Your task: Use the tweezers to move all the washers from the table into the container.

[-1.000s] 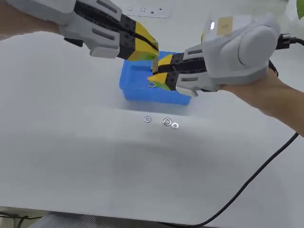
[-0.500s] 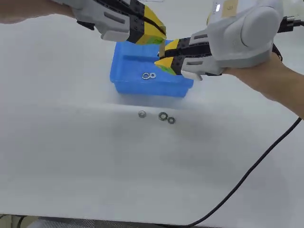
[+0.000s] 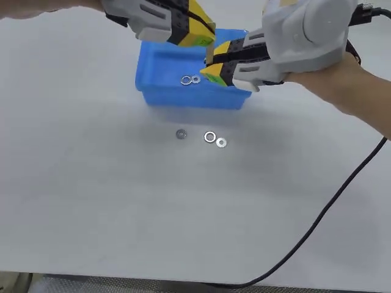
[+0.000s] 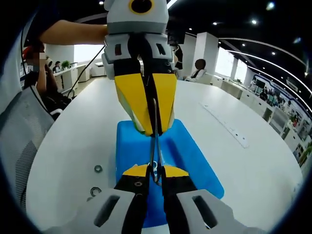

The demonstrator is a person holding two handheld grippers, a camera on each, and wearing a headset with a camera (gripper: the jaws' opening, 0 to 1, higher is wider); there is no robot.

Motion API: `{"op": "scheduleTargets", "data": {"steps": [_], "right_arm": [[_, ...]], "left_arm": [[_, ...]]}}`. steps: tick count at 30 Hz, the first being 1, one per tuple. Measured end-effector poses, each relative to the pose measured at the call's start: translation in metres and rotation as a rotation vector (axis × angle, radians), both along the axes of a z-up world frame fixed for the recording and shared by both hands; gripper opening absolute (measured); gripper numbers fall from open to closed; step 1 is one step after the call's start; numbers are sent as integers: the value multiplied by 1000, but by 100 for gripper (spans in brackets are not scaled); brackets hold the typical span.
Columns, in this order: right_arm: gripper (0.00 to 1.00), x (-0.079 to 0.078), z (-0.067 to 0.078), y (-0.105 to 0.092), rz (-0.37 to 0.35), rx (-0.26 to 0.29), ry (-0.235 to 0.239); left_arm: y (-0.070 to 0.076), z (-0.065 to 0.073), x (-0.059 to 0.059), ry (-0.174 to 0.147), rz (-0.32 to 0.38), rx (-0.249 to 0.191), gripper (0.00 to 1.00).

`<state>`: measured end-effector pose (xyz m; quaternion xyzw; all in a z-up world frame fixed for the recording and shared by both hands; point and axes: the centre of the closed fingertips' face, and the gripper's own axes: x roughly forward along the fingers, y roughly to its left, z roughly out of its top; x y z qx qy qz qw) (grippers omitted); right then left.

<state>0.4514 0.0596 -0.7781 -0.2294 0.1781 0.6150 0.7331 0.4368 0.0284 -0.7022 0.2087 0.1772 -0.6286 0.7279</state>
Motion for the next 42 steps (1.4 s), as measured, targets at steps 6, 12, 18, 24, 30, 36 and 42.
{"op": "scheduleTargets", "data": {"steps": [6,12,18,24,30,36,42], "right_arm": [[11,-1,-4,-1,-4,-8,15],[11,-1,-5,-2,-12,-15,20],[11,-2,-4,-2,-18,-17,27],[12,-2,-3,-2,-15,-24,9],[12,-3,6,-1,-14,-15,-10],[12,-5,20,0,-16,-5,-40],[12,-14,31,3,2,11,-41]], "left_arm": [[-1,-4,1,7,1,4,5],[-3,-7,2,14,3,3,5],[-2,-7,4,18,8,-3,5],[-2,-5,2,10,8,0,5],[-1,4,-1,-16,3,0,5],[0,17,-5,-45,-4,-2,5],[3,28,-15,-44,-3,-8,5]]}}
